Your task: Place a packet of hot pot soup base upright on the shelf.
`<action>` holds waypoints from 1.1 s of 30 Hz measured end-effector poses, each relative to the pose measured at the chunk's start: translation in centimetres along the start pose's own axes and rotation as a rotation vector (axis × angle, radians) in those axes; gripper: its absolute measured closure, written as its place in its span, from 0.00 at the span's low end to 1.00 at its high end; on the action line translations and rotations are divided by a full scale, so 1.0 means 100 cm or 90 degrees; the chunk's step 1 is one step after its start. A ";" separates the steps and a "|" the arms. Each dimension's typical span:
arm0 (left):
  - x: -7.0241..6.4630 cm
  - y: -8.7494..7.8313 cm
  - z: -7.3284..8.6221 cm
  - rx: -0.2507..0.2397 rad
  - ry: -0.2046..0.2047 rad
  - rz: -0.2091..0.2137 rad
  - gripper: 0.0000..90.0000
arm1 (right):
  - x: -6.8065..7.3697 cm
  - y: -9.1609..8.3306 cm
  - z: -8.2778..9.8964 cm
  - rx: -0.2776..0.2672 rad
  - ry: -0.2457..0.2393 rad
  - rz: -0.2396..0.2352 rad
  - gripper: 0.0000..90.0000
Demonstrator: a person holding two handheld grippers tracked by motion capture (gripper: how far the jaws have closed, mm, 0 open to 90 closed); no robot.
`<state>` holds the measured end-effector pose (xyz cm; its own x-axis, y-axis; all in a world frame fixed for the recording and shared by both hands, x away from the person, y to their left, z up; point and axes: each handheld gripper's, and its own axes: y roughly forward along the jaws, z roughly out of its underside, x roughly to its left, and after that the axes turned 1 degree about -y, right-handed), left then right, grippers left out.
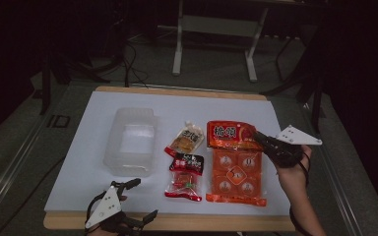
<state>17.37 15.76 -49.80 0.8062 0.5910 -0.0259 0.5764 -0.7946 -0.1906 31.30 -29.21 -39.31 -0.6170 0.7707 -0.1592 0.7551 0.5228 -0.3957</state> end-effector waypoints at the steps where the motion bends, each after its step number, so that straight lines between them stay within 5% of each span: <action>1: 0.000 0.000 0.000 0.001 0.000 -0.001 0.00 | 0.002 -0.003 -0.002 -0.008 -0.003 -0.003 0.99; 14: -0.001 0.001 0.000 0.005 0.002 0.001 0.00 | 0.026 -0.037 -0.011 -0.051 -0.033 -0.029 0.99; 25: 0.001 0.000 0.002 0.003 -0.005 -0.005 0.00 | 0.063 -0.068 -0.029 -0.104 -0.102 -0.083 0.99; 31: 0.001 0.002 0.000 -0.001 -0.002 -0.003 0.00 | 0.070 -0.079 -0.040 -0.127 -0.117 -0.118 0.99; 33: 0.002 0.003 -0.001 0.000 0.005 -0.004 0.00 | 0.073 -0.082 -0.045 -0.136 -0.131 -0.109 0.99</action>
<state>17.71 15.58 -49.78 0.8035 0.5950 -0.0173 0.5815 -0.7908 -0.1910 21.65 -26.20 -33.15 -0.7539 0.5872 -0.2946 0.6529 0.7195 -0.2368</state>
